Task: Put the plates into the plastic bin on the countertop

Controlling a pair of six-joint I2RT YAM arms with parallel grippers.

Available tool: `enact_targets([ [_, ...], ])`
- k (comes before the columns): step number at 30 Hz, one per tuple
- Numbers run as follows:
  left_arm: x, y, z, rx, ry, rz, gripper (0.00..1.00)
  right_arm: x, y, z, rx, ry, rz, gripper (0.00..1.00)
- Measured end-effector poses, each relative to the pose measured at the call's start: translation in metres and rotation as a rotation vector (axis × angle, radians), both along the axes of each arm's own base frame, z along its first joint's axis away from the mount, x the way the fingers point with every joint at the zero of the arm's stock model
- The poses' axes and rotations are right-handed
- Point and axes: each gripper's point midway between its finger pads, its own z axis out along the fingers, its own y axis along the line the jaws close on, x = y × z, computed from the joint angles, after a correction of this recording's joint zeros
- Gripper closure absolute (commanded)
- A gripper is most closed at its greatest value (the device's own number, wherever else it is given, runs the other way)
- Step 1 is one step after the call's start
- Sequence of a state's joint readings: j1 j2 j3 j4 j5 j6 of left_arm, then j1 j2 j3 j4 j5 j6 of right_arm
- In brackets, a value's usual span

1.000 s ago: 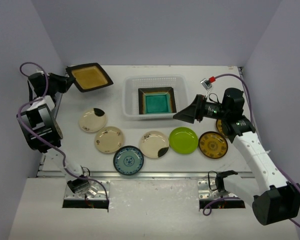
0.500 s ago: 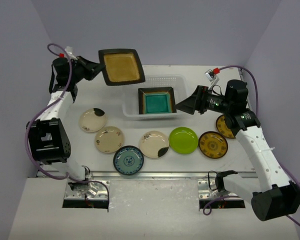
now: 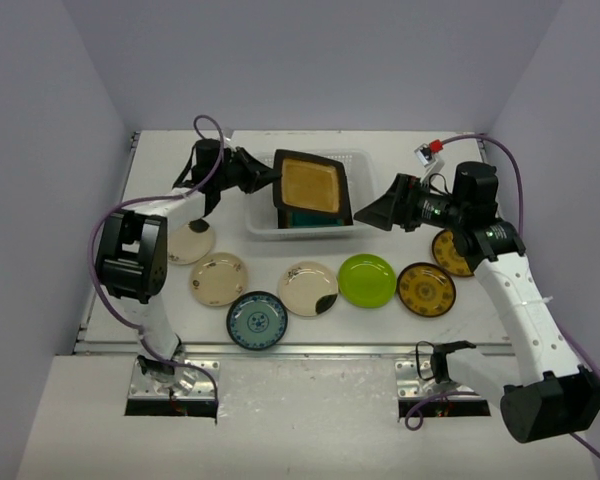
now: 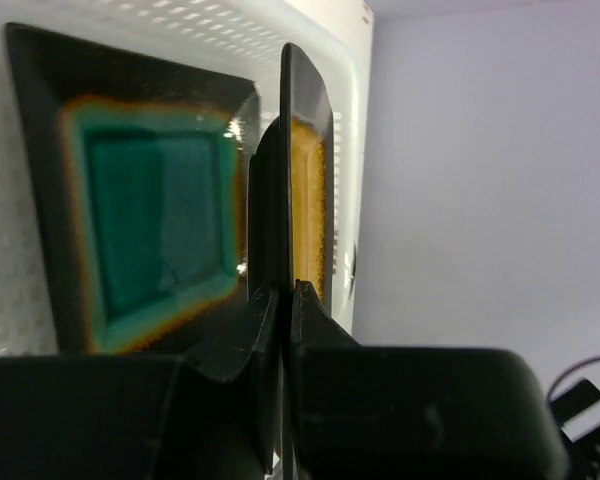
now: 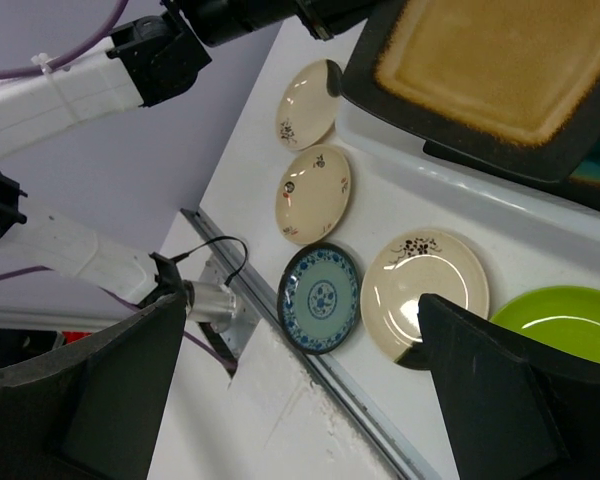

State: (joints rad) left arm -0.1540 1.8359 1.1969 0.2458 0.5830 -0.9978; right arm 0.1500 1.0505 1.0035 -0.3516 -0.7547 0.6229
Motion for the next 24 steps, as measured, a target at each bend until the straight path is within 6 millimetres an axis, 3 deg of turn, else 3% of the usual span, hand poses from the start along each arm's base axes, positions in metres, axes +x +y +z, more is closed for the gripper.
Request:
enact_targets([
  [8,0.002,0.008,-0.060,0.050,0.104,0.089,1.00,-0.001,-0.002,0.000,-0.007,-0.007,-0.004,0.01],
  [11,0.006,0.007,-0.072,0.042,0.120,0.095,1.00,-0.001,-0.002,0.000,-0.008,-0.007,-0.004,0.01],
  [13,0.011,0.003,-0.071,0.044,0.108,0.091,0.95,-0.001,-0.002,0.000,-0.007,-0.009,-0.004,0.01],
  [16,0.018,-0.008,-0.070,0.049,0.100,0.078,0.67,0.000,-0.002,-0.002,-0.005,-0.014,-0.003,0.01],
  [17,0.020,-0.012,-0.070,0.051,0.099,0.073,0.38,0.000,-0.001,-0.004,-0.004,-0.011,-0.003,0.01],
  [18,0.023,-0.016,-0.069,0.058,0.098,0.072,0.00,0.000,-0.001,-0.006,-0.003,-0.006,-0.004,0.01],
  [19,0.024,-0.018,-0.069,0.071,0.090,0.070,0.00,0.000,-0.001,-0.008,-0.003,0.002,-0.004,0.01],
  [22,0.032,-0.028,-0.037,0.095,0.001,0.060,0.00,0.000,-0.001,-0.013,-0.003,0.016,-0.003,0.01],
  [24,0.032,-0.029,-0.029,0.125,-0.015,0.075,0.00,0.001,-0.001,-0.015,-0.005,0.022,-0.003,0.01],
])
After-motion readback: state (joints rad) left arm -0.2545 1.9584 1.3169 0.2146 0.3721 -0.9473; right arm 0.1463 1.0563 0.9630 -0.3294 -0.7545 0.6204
